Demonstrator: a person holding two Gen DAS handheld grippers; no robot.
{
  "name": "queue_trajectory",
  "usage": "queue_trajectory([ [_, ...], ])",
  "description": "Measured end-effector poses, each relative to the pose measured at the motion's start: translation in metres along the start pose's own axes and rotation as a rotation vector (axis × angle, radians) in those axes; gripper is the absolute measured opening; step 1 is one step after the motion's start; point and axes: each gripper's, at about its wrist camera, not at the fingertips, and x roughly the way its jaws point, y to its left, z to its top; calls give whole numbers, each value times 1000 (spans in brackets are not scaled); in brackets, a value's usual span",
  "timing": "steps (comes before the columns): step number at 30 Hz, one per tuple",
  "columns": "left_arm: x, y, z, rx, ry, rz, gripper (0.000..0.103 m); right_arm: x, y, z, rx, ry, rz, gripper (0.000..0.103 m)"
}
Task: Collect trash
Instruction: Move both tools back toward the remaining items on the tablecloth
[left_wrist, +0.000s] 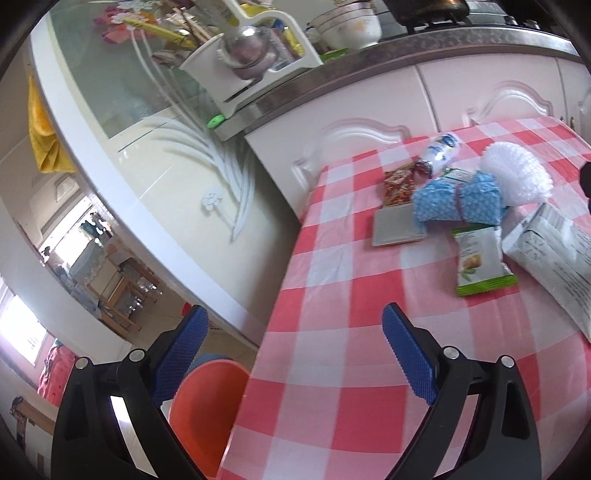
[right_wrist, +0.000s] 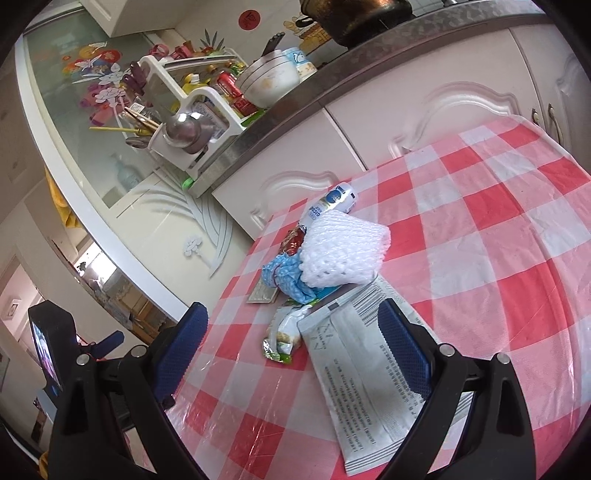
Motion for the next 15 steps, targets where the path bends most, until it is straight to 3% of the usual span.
queue_trajectory([
  [15, 12, -26, 1, 35, 25, -47, 94, 5, -11, 1, 25, 21, -16, 94],
])
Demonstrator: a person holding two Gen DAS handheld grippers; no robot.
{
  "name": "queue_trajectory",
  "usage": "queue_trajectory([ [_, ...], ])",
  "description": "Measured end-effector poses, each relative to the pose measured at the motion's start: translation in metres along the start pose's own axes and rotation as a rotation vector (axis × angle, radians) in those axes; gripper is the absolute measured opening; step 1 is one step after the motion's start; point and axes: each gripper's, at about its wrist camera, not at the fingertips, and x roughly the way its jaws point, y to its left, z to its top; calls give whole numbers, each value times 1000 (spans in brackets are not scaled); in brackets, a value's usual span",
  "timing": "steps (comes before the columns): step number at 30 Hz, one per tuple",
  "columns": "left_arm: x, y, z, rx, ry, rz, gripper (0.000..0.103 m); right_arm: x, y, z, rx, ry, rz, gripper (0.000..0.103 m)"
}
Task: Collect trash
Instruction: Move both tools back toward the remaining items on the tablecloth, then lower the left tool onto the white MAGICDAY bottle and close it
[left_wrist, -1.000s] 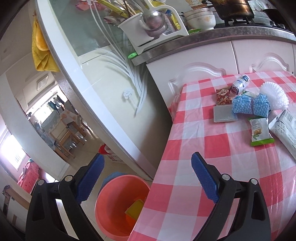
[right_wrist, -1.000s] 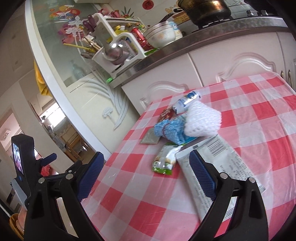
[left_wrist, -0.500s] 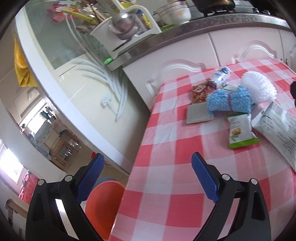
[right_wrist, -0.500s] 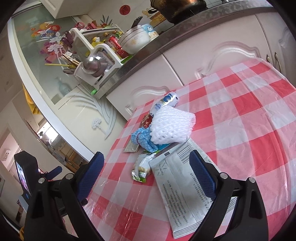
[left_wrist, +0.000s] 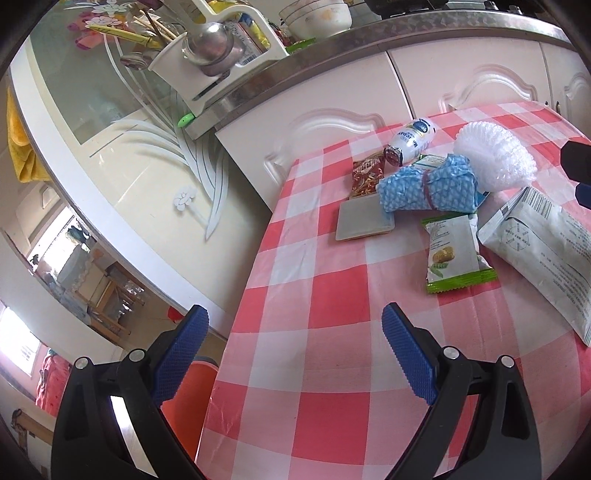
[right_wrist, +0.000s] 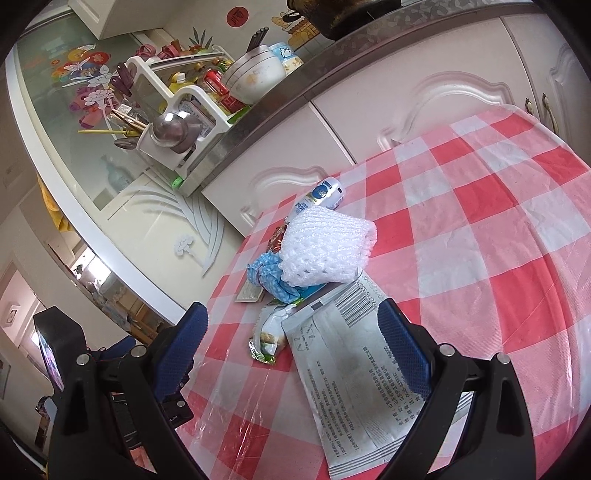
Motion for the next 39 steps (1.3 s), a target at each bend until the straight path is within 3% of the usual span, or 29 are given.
queue_trajectory([
  [34, 22, 7, 1, -1, 33, -1, 94, 6, -7, -1, 10, 18, -12, 94],
  [37, 24, 18, 11, -31, 20, -35, 94, 6, -8, -1, 12, 14, -9, 94],
  [39, 27, 32, 24, -88, 16, -102, 94, 6, -8, -1, 14, 13, -8, 94],
])
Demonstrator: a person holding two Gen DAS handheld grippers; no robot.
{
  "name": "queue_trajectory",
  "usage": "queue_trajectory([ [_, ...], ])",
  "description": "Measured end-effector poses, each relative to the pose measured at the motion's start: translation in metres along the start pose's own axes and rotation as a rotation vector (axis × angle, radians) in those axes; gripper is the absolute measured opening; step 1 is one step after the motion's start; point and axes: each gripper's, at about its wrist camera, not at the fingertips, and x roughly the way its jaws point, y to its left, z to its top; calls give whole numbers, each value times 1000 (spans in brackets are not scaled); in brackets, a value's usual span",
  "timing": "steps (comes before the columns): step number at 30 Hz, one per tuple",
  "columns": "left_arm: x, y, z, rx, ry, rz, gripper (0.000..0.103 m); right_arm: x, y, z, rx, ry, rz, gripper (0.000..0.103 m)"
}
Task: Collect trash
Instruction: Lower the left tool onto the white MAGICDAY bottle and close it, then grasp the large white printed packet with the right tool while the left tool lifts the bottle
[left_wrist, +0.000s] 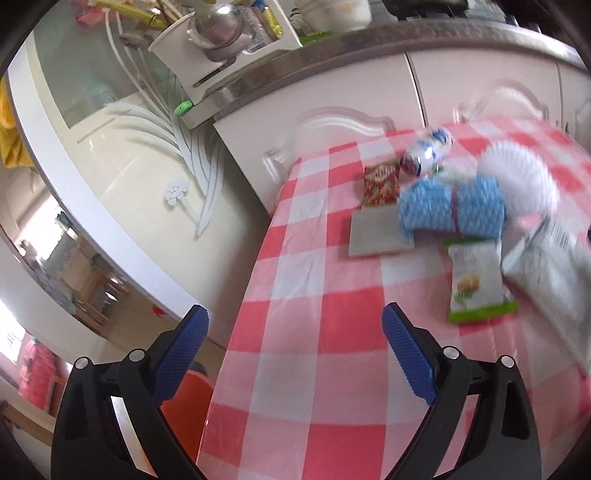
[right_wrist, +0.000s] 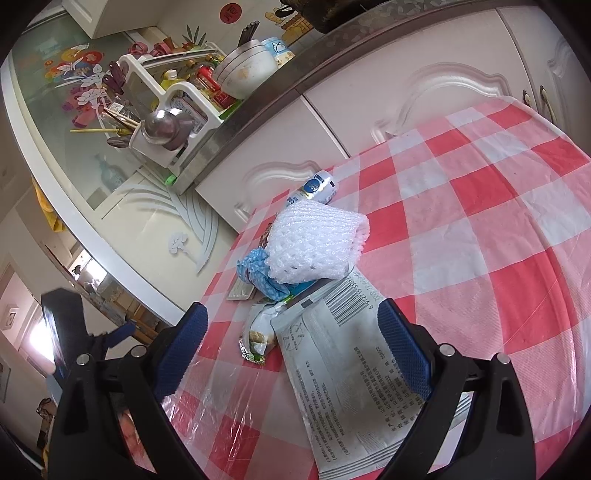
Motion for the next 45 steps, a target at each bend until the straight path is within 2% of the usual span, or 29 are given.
queue_trajectory([
  [5, 14, 18, 47, -97, -43, -224, 94, 0, -3, 1, 15, -4, 7, 94],
  [8, 42, 10, 84, -82, -41, -382, 94, -1, -4, 1, 22, -9, 9, 94],
  [10, 67, -1, 104, -67, -9, -489, 94, -2, -4, 2, 26, -12, 11, 94],
  [13, 102, -21, 130, -62, 53, -585, 94, -2, -5, 2, 30, -17, 13, 94],
  [18, 133, -59, 159, -8, 72, -708, 94, -5, -8, 3, 43, -31, 19, 94],
  [25, 156, -101, 169, 103, 114, -750, 94, -5, -15, 5, 77, -24, 24, 94],
  [27, 162, -108, 168, 123, 133, -748, 90, -4, -14, 5, 74, -15, 14, 94],
  [29, 168, -114, 164, 127, 165, -755, 66, -3, -14, 5, 71, -9, 9, 94],
  [31, 171, -115, 160, 120, 174, -761, 62, -2, -14, 4, 69, -5, 8, 94],
  [34, 169, -117, 154, 125, 172, -751, 44, -2, -14, 4, 66, -2, 3, 94],
  [45, 130, -117, 127, 129, 150, -788, 43, -4, -14, 5, 59, 1, -11, 94],
])
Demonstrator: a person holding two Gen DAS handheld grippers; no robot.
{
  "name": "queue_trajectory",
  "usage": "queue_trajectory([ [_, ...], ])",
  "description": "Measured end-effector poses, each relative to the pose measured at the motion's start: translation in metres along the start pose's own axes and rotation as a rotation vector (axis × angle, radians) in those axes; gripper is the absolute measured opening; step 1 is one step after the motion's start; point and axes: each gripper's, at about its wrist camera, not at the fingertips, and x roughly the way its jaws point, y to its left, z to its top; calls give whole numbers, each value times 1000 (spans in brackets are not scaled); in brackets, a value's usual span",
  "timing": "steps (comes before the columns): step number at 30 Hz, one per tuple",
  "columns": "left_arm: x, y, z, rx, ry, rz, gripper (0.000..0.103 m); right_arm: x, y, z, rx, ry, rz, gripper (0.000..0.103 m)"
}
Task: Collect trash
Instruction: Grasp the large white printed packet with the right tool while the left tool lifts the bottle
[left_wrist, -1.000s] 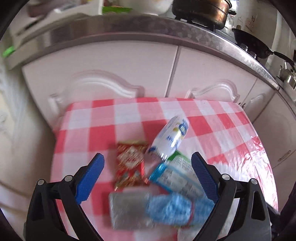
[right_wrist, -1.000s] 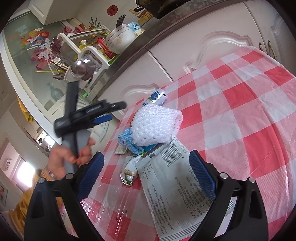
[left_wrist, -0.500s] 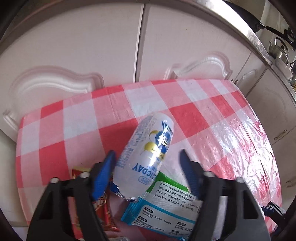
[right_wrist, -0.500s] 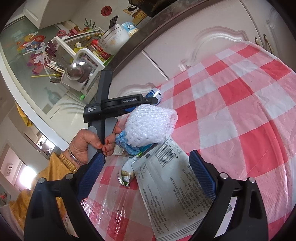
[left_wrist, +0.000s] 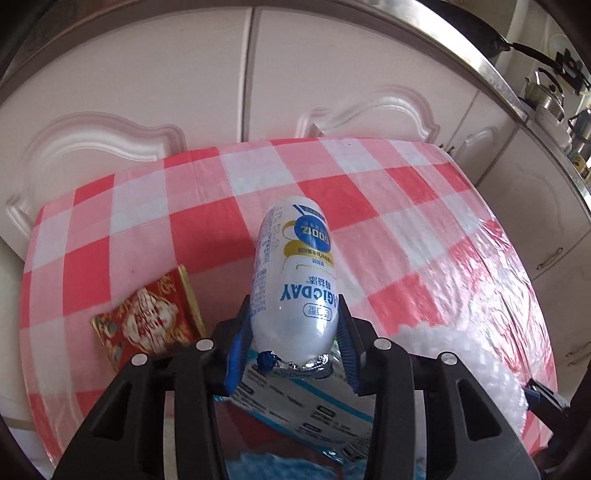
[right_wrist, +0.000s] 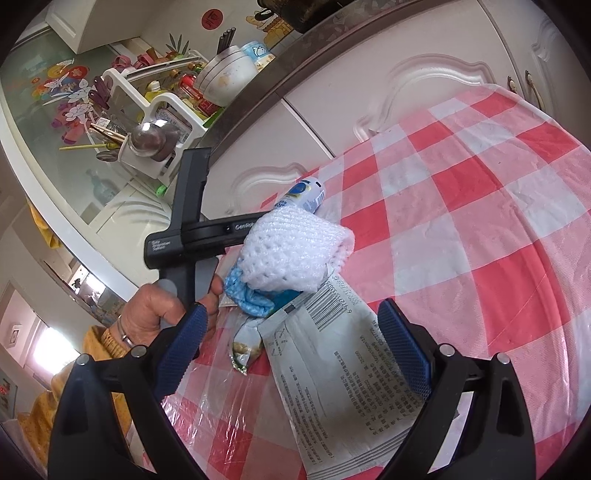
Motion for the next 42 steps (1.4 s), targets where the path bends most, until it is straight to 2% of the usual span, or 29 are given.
queue_trajectory([
  [4, -8, -17, -14, 24, 1, -4, 43, -1, -2, 1, -27, 27, -62, 94],
  [11, -21, -38, -42, 27, -6, -17, 43, 3, 2, -7, -112, 124, -137, 94],
  [17, -29, -52, -62, 7, -18, -23, 43, 8, 22, -24, -286, 212, -228, 94],
  [22, -41, -49, -73, -59, -67, -16, 43, 12, 32, -42, -416, 290, -285, 94],
  [29, -69, -35, -86, -159, -160, 47, 43, 9, 43, -61, -553, 342, -356, 95],
  [33, -92, -32, -94, -189, -206, 58, 43, 11, 47, -70, -610, 359, -402, 95],
  [39, -130, -32, -124, -217, -251, 89, 43, 7, 47, -72, -613, 351, -402, 90],
  [42, -146, -31, -146, -236, -264, 101, 43, 3, 51, -76, -616, 344, -398, 84],
])
